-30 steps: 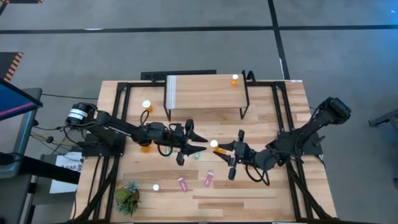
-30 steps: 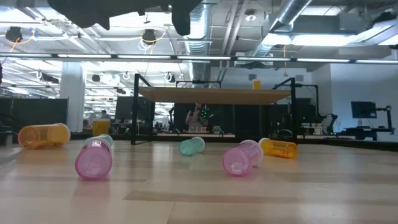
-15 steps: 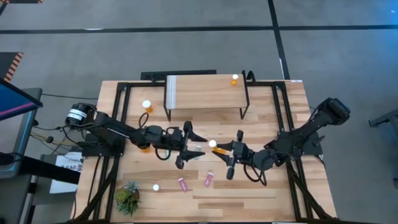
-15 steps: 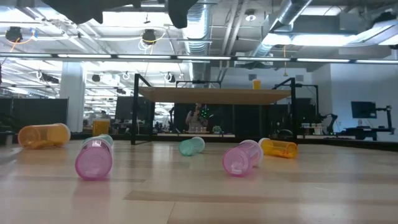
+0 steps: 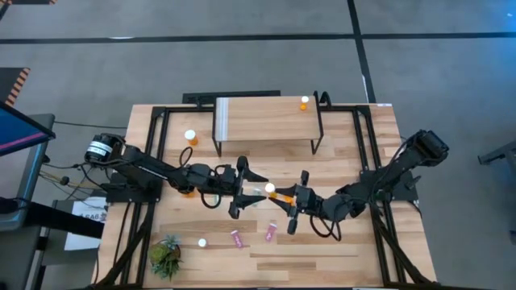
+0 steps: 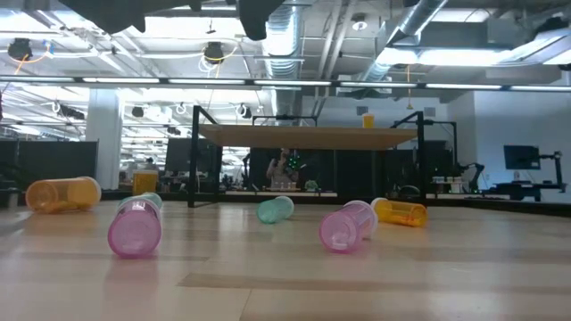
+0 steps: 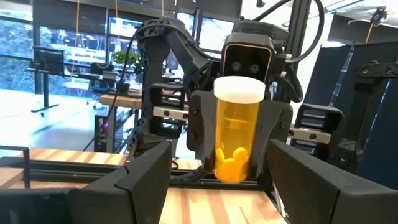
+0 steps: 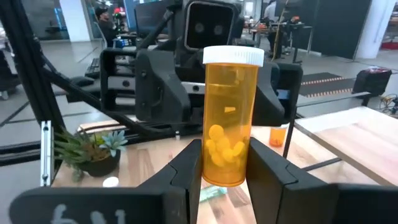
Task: Pick and place medicine bottles onto shelf by color
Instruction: Put the bottom small orange pill bottle on the shelf aligned with the other small orange pill bottle
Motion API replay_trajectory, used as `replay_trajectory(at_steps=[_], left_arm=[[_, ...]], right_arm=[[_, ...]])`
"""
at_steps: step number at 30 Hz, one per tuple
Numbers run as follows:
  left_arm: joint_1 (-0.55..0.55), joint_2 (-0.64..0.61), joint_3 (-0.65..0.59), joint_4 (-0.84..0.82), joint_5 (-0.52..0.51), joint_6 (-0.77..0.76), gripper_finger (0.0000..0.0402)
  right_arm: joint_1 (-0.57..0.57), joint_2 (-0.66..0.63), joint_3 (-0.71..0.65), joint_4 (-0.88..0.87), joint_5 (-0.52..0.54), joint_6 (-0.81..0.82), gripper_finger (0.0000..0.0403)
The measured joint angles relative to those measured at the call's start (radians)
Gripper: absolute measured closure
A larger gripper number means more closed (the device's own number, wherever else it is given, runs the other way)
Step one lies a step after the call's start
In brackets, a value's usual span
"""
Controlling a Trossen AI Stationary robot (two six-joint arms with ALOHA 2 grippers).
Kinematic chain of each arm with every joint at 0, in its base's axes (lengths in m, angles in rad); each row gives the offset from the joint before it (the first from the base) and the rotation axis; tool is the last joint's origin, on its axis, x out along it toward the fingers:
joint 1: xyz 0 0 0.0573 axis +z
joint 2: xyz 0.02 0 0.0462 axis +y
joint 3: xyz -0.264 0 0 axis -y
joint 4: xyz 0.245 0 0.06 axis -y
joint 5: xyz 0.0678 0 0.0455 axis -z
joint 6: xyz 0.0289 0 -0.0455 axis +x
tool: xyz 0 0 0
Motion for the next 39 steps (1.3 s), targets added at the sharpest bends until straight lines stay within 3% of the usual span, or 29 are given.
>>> replay_trajectory(at_steps=[9,25,39], left_arm=[[0.0,0.0,0.0,0.011,0.0,0.023,0.0152],[-0.001,0.0,0.0,-0.003,0.018,0.029,0.0156],[-0.001,0.0,0.0,-0.003,0.018,0.027,0.027]], right_arm=[[-0.025,0.064,0.007,0.115,-0.009,0.001,0.0284],[-0.037,0.061,0.006,0.109,-0.023,0.001,0.0284],[-0.039,0.061,0.006,0.107,-0.032,0.001,0.0284]])
